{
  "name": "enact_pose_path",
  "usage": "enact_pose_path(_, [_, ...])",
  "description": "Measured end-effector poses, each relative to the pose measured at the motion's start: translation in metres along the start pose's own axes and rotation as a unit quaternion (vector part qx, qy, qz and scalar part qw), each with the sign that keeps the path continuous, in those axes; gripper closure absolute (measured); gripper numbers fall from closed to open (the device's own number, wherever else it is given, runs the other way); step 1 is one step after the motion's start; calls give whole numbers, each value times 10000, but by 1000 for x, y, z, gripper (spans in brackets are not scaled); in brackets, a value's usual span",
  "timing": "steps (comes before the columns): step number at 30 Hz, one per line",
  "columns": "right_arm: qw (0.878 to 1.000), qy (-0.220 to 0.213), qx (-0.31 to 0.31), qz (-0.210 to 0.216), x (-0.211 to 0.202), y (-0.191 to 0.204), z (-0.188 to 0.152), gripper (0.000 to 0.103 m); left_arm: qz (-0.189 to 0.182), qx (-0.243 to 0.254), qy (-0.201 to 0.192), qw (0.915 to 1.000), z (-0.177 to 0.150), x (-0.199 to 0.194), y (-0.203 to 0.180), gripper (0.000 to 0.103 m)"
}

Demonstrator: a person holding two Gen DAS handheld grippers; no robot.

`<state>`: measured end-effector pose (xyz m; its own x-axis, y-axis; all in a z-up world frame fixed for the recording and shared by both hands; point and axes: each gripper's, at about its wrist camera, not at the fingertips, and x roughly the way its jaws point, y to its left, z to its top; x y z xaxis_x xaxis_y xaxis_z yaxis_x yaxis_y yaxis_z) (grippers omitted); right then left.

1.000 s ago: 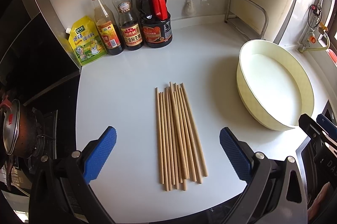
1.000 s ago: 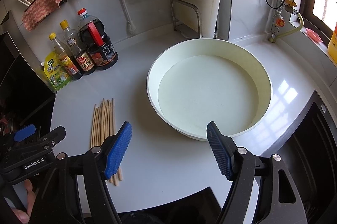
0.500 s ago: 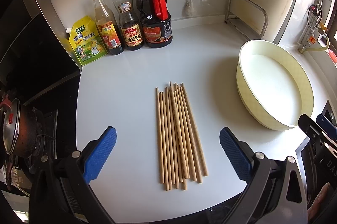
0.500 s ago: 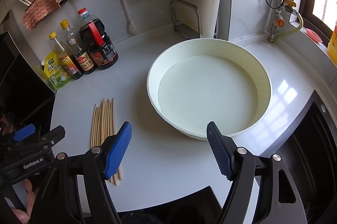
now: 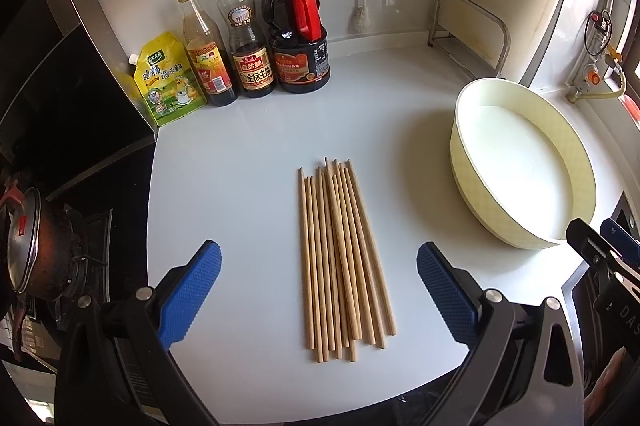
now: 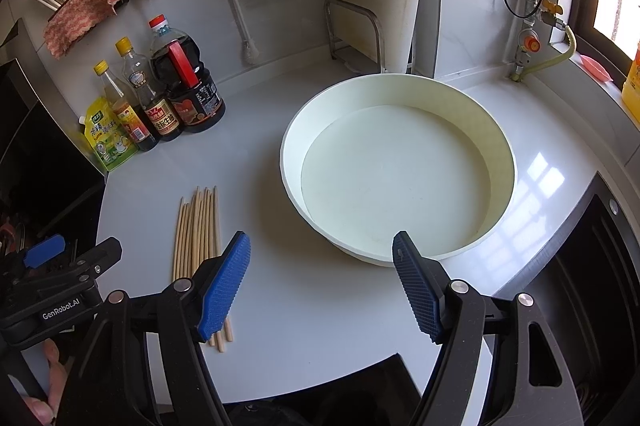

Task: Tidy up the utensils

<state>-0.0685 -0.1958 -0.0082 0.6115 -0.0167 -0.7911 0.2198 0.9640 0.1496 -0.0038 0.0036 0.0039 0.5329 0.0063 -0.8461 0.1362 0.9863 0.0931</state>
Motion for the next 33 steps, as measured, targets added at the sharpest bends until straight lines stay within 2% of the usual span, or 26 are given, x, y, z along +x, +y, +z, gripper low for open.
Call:
enact_pose_path(16, [10000, -5, -4, 12, -1, 0, 0, 33, -12, -45, 8, 10000, 2, -1, 8, 6])
enact_pose_path(20, [9998, -17, -31, 217, -1, 3, 0, 33, -91, -244, 19, 9997, 1, 3, 17, 6])
enact_pose_path(25, [9986, -48, -257, 463, 2, 16, -4, 33, 143, -245, -24, 9996, 1, 16, 30, 6])
enact_pose_path(28, [9973, 77, -404, 601, 14, 26, -9, 33, 193, -327, -38, 9993, -3, 26, 44, 6])
enact_pose_path(33, [9948, 415, -562, 737, 43, 44, -23, 33, 195, -411, 158, 9988, -17, 53, 64, 6])
